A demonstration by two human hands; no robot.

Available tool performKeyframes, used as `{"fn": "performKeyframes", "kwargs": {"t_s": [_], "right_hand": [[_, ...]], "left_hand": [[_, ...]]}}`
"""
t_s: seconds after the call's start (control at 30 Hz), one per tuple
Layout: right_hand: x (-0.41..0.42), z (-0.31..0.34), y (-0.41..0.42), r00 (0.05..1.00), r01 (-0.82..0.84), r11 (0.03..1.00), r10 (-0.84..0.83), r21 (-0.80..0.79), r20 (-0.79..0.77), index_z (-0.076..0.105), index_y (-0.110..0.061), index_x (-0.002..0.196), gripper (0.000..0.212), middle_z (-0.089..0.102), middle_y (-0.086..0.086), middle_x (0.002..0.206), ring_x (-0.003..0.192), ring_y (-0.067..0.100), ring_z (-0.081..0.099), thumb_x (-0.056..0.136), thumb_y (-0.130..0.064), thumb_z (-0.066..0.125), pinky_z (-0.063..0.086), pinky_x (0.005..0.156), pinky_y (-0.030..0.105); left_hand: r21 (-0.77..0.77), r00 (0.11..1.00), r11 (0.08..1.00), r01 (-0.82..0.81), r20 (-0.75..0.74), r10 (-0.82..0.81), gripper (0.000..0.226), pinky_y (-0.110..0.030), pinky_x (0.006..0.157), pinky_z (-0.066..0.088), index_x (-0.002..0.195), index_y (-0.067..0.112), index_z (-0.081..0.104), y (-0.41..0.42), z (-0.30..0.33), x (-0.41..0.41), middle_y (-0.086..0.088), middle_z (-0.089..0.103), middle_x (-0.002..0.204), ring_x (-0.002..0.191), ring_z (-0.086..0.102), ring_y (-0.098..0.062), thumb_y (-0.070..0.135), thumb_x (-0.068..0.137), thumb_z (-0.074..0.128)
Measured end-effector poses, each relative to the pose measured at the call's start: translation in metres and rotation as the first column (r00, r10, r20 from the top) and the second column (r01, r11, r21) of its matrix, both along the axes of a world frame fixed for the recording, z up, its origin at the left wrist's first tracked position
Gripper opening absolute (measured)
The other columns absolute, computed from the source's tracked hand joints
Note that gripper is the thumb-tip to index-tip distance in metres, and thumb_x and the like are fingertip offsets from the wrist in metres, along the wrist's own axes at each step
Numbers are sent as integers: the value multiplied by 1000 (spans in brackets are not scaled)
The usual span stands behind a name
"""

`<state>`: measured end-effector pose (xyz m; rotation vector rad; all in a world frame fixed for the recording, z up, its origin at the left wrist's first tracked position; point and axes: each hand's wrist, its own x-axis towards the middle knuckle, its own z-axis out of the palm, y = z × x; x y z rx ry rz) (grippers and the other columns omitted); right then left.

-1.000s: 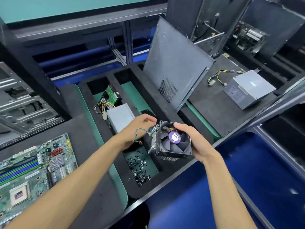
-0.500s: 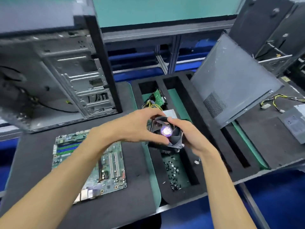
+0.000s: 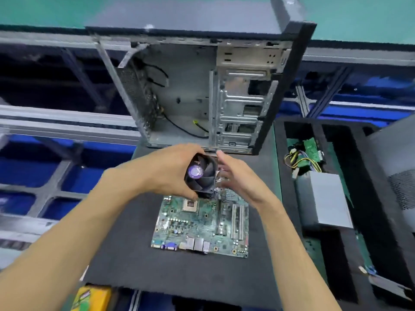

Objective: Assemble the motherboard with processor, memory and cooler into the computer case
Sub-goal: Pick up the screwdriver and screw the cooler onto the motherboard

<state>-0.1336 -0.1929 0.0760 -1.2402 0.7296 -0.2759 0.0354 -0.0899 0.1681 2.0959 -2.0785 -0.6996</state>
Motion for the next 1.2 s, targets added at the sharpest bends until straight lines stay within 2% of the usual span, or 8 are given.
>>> {"fn": "performKeyframes", "kwargs": {"t_s": [0.07,0.17,0.3,0.53,0.7,0.87,1.0,1.2], "right_hand": [[13,-10,3,990,112,984,-122,-135,-68,73,-29,114,48,74,-11,108,103,9,69,85,-65,60,57,91,37],[18,-30,9,914,287,847,-383,-448,-138,72,-30,102,16,71,-16,96,95,10,67,98,-38,59,55,85,24],[9,-54,25,847,230,701,-485,-675,-216,70,-27,107,18,61,-12,109,112,9,55,100,-21,55,40,85,15],[-8,-72,46,820,121,688,-475,-716,-319,70,-15,115,20,60,-5,117,115,10,53,99,-12,57,38,96,19],[-10,-80,54,810,113,701,-475,-704,-343,70,-11,117,22,50,-4,135,136,7,38,99,-11,57,10,92,-10],[-9,-88,58,836,108,694,-450,-712,-313,68,-11,120,25,45,-3,139,139,9,36,98,-10,57,29,114,19],[-12,-94,60,856,123,714,-428,-689,-290,70,-12,117,24,39,-2,144,136,9,36,96,-8,57,42,109,35],[-13,-94,62,868,145,712,-424,-687,-257,61,-10,125,28,40,0,145,146,16,30,98,-10,55,35,115,39]], "left_hand": [[-24,999,999,-42,12,42,82,-29,89,47,126,28,47,14,-9,25,10,55,115,103,53,-12,42,57,89],[-42,996,996,-84,8,84,84,-35,94,47,130,26,44,30,-30,47,10,49,117,107,46,-11,38,59,86],[-46,999,998,-37,-19,36,83,-29,88,45,133,28,39,36,-66,43,12,46,122,111,41,-9,41,63,82],[-92,995,992,80,59,-75,86,-28,101,38,138,22,38,28,-109,17,5,48,128,115,44,-16,51,67,76],[-47,991,998,45,126,-39,94,-28,103,36,144,20,34,28,-122,19,4,46,134,121,43,-17,59,68,72],[-44,991,998,32,128,-26,97,-28,101,37,145,21,35,27,-124,20,5,47,135,122,44,-16,61,65,75],[-8,992,999,31,120,-30,101,-29,102,38,148,21,32,29,-126,18,5,46,136,124,43,-16,57,65,78],[-94,993,995,-28,113,38,90,-32,96,41,140,25,40,37,-128,9,6,50,129,119,47,-17,54,65,81]]}}
